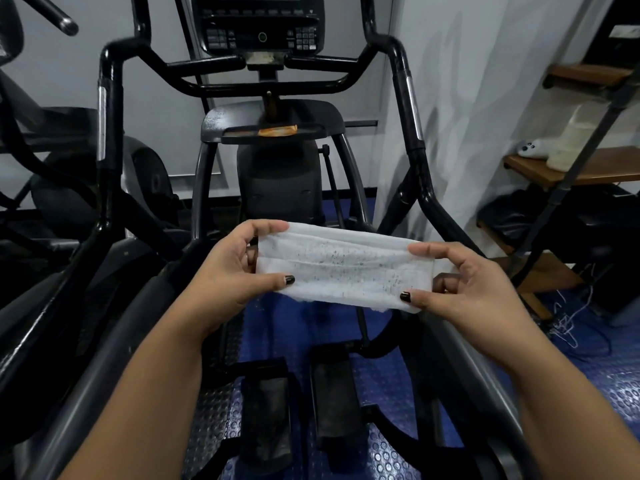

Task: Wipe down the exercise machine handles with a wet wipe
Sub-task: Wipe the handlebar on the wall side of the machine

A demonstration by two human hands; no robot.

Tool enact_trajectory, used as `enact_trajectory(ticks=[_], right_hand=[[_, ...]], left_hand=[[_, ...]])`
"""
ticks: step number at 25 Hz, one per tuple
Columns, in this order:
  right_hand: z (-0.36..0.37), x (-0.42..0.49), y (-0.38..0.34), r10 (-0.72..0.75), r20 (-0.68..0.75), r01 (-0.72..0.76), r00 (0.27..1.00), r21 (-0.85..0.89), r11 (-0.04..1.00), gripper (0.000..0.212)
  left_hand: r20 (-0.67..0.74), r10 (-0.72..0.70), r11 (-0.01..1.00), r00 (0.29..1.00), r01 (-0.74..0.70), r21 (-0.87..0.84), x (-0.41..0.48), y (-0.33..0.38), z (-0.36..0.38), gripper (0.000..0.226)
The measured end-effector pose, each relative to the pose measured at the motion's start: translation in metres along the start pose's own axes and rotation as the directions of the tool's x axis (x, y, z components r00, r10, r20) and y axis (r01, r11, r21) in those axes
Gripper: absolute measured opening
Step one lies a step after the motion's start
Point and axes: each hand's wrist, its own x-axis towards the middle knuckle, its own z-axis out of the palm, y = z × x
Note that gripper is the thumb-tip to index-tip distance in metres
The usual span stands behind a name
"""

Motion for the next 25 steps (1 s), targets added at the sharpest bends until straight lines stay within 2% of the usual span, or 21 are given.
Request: enact_trajectory(ticks=[2,6,10,13,14,16,17,19,20,22,23,25], right_hand=[[-0.005,-0.001,-0.001,-0.043,-0.055,0.037,0.998,-0.11,0.993,0.051],[-0.017,0.001,0.0,-0.155,-0.18,0.071,0.971,-0.403,0.912,0.029],[-0.037,0.0,0.005,-0.162,-0.246,0.017,0.956,-0.504,0.863,0.011],[-0.054,-0.004,0.01,-0.165,-0.288,0.008,0.943,-0.476,0.879,0.012],[-0.06,-0.004,0.013,-0.154,-0.296,0.013,0.943,-0.428,0.904,0.013],[-0.074,-0.004,0.019,-0.085,-0.283,0.023,0.955,-0.216,0.976,0.018],[-0.081,-0.006,0.021,-0.049,-0.265,0.027,0.963,-0.087,0.996,0.021],[-0.092,-0.007,0.025,-0.006,-0.275,0.027,0.962,0.073,0.997,0.024],[-0.097,-0.006,0.026,-0.004,-0.316,0.038,0.949,0.102,0.994,0.025],[-0.103,-0.002,0.03,-0.016,-0.431,0.081,0.902,0.133,0.988,0.023],[-0.106,0.001,0.032,-0.035,-0.502,0.105,0.864,0.111,0.988,0.023],[-0.109,0.008,0.037,-0.106,-0.637,0.1,0.764,-0.046,0.994,0.019]], left_hand=[[-0.021,0.001,1.0,1.0,-0.001,0.016,0.002,0.0,0.006,0.06],[-0.039,-0.026,0.992,0.999,0.03,0.124,0.012,-0.011,0.024,0.045],[-0.083,-0.043,0.958,0.996,0.065,0.279,0.017,-0.022,0.05,0.023],[-0.127,-0.024,0.921,0.992,0.071,0.382,0.019,-0.023,0.07,0.009],[-0.149,-0.011,0.904,0.989,0.073,0.421,0.021,-0.025,0.076,0.01],[-0.158,0.011,0.887,0.987,0.063,0.458,0.023,-0.024,0.09,0.013],[-0.135,0.006,0.914,0.991,0.049,0.402,0.025,-0.024,0.099,0.015],[-0.042,-0.07,0.991,0.997,0.074,0.107,0.028,-0.022,0.119,0.012],[0.014,-0.137,0.986,0.991,0.137,-0.091,0.03,-0.019,0.132,0.012],[0.093,-0.261,0.858,0.961,0.275,-0.434,0.034,-0.013,0.163,0.016],[0.084,-0.304,0.807,0.949,0.303,-0.507,0.036,-0.012,0.18,0.018],[0.016,-0.369,0.795,0.929,0.325,-0.513,0.041,-0.017,0.214,0.018]])
